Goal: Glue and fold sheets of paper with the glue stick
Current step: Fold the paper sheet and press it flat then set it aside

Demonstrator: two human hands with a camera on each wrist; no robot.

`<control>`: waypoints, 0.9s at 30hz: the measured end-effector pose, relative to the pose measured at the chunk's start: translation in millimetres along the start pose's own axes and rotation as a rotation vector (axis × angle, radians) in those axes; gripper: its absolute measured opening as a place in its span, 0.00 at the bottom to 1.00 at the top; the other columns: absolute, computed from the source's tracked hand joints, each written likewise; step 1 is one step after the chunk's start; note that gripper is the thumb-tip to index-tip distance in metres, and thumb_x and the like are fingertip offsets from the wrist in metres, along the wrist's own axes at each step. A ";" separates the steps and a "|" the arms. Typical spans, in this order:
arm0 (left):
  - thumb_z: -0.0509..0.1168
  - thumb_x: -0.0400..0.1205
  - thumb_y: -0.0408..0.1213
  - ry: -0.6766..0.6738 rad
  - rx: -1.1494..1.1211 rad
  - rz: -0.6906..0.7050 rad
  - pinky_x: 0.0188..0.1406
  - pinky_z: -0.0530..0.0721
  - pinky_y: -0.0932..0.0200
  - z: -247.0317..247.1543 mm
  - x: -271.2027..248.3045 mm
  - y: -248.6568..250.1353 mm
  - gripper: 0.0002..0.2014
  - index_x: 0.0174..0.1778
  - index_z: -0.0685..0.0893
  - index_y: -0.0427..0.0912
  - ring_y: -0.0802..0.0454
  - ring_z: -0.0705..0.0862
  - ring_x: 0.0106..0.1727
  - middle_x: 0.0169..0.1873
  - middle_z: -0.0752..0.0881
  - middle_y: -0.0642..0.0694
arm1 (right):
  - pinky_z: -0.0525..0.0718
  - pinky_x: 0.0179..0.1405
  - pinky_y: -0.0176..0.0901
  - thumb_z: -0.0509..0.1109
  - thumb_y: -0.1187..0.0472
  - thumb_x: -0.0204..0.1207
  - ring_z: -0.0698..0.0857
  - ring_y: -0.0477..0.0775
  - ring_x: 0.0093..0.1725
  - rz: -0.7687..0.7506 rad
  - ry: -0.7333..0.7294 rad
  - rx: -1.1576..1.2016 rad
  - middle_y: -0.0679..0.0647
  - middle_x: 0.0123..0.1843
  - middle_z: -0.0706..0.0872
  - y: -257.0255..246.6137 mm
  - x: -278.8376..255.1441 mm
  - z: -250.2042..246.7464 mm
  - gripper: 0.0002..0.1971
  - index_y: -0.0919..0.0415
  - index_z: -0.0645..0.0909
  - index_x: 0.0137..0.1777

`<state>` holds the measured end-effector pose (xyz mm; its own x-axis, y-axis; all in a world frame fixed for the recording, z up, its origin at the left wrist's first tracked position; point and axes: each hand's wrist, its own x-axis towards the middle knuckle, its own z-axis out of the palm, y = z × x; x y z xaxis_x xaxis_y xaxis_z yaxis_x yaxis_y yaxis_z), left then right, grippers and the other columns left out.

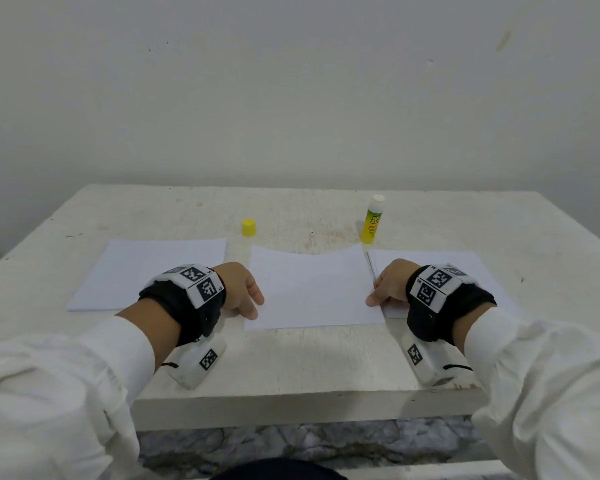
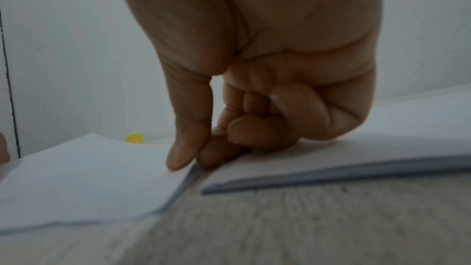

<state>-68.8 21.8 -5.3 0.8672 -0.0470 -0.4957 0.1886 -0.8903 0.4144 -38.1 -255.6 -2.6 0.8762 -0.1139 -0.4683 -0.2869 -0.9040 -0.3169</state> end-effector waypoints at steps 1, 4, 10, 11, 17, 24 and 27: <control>0.79 0.71 0.33 0.000 -0.001 -0.001 0.34 0.78 0.67 0.3 0.1 -0.2 0.10 0.37 0.86 0.53 0.56 0.81 0.33 0.31 0.83 0.52 | 0.80 0.57 0.45 0.82 0.56 0.65 0.85 0.61 0.58 0.001 0.002 0.000 0.62 0.57 0.88 0.1 0.4 0.1 0.25 0.69 0.84 0.58; 0.78 0.71 0.33 -0.002 -0.004 -0.006 0.33 0.79 0.67 0.7 -0.3 -0.5 0.10 0.37 0.86 0.53 0.55 0.81 0.33 0.32 0.83 0.51 | 0.80 0.57 0.45 0.82 0.56 0.65 0.85 0.59 0.56 0.001 -0.002 -0.009 0.62 0.57 0.88 -0.1 1.4 0.9 0.25 0.69 0.84 0.58; 0.78 0.72 0.33 0.008 0.017 -0.002 0.25 0.75 0.72 1.8 -1.9 1.6 0.10 0.38 0.86 0.52 0.59 0.80 0.30 0.31 0.82 0.52 | 0.78 0.47 0.42 0.82 0.60 0.65 0.81 0.57 0.43 -0.007 -0.003 -0.025 0.58 0.40 0.84 -2.2 3.8 3.0 0.15 0.66 0.81 0.42; 0.78 0.72 0.33 0.008 0.021 -0.003 0.24 0.75 0.72 2.2 -2.2 1.3 0.10 0.39 0.86 0.52 0.59 0.80 0.30 0.32 0.82 0.52 | 0.77 0.46 0.41 0.82 0.60 0.65 0.80 0.57 0.42 -0.005 -0.003 -0.029 0.57 0.37 0.83 -2.7 3.4 3.1 0.14 0.65 0.80 0.39; 0.78 0.72 0.33 0.013 0.026 -0.003 0.25 0.75 0.71 2.3 -4.7 3.7 0.09 0.44 0.87 0.48 0.59 0.80 0.31 0.32 0.82 0.52 | 0.76 0.45 0.41 0.81 0.60 0.66 0.81 0.56 0.41 -0.010 -0.006 -0.053 0.55 0.35 0.82 -4.7 -1.1 2.1 0.13 0.64 0.79 0.37; 0.78 0.72 0.37 0.038 0.116 0.024 0.45 0.80 0.62 1.6 -8.1 4.3 0.23 0.62 0.82 0.48 0.51 0.82 0.44 0.37 0.79 0.53 | 0.80 0.41 0.39 0.80 0.60 0.69 0.82 0.53 0.38 -0.008 -0.009 -0.112 0.57 0.43 0.88 -9.9 -9.5 2.2 0.11 0.66 0.84 0.45; 0.76 0.74 0.41 0.019 0.227 0.022 0.65 0.77 0.56 0.3 -9.5 6.7 0.33 0.75 0.72 0.52 0.47 0.80 0.64 0.60 0.81 0.47 | 0.79 0.59 0.44 0.78 0.60 0.70 0.82 0.57 0.58 -0.019 0.030 -0.192 0.59 0.64 0.83 -16.0 -18.3 2.2 0.27 0.65 0.75 0.68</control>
<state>-75.9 16.1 2.1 0.8790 -0.0603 -0.4729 0.0635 -0.9683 0.2417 -50.4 -238.2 9.3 0.8929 -0.1053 -0.4378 -0.1930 -0.9679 -0.1608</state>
